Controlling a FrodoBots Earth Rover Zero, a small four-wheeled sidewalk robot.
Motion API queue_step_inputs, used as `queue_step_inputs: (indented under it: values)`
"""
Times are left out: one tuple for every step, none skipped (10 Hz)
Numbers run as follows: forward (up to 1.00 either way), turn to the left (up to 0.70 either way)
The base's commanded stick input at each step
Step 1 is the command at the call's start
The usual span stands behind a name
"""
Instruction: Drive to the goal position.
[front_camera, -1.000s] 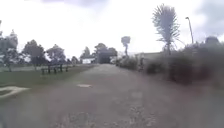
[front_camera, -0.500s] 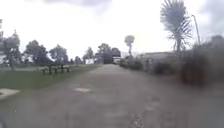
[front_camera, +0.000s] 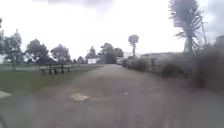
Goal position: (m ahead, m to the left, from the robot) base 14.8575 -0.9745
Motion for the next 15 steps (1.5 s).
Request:
queue_step_inputs:
  values:
    - [1.00,-0.27]
    - [1.00,-0.27]
    - [1.00,-0.27]
    - [1.00,-0.27]
    - [1.00,-0.27]
    - [1.00,-0.27]
    - [1.00,-0.01]
    - [1.00,-0.09]
    - [1.00,-0.17]
    - [1.00,-0.25]
    - [1.00,-0.27]
    - [1.00,-0.27]
    - [1.00,-0.27]
    - [1.00,0.00]
    - [1.00,0.00]
